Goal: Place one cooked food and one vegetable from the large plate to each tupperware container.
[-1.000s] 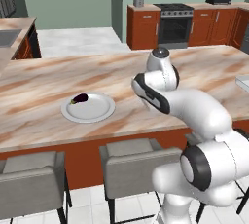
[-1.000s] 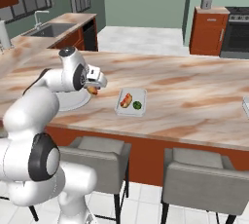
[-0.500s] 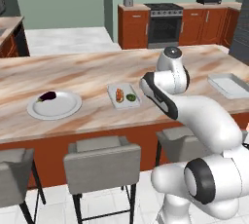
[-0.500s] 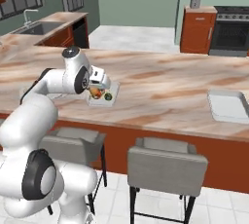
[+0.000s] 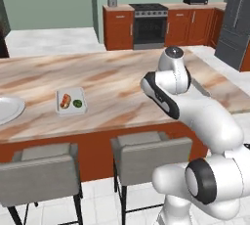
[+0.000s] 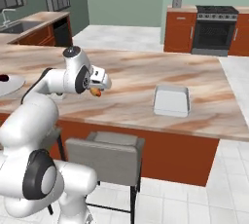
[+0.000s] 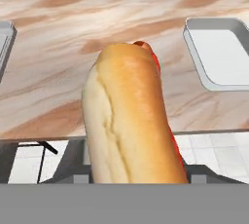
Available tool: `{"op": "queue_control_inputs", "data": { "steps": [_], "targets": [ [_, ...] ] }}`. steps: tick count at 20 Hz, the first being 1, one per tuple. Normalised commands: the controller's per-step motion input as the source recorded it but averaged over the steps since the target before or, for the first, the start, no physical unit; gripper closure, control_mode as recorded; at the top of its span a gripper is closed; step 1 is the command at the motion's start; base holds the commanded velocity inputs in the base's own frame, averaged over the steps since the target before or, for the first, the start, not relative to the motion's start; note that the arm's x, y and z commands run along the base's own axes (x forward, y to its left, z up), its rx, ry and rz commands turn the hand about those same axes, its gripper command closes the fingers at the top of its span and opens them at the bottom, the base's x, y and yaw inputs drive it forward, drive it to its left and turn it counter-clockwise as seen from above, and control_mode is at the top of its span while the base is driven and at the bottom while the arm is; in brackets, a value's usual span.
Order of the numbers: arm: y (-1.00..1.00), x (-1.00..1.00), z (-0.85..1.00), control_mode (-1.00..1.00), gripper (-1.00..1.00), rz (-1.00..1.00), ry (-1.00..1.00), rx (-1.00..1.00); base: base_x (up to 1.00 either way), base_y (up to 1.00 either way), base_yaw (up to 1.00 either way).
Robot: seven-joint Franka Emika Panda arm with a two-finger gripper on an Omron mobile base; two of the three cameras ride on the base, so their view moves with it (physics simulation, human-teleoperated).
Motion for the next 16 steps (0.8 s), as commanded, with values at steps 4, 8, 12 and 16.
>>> {"op": "queue_control_inputs", "data": {
  "steps": [4,8,12,16],
  "targets": [
    [0.0,0.0,0.0,1.0,1.0,0.0,0.0,0.0,0.16,-1.0,0.0],
    [0.0,0.0,0.0,1.0,1.0,0.0,0.0,0.0,0.67,-0.8,0.0],
    [0.0,0.0,0.0,1.0,1.0,0.0,0.0,0.0,0.56,-0.44,0.0],
    [0.0,0.0,0.0,1.0,1.0,0.0,0.0,0.0,0.01,-0.04,0.0]
  ]
}}
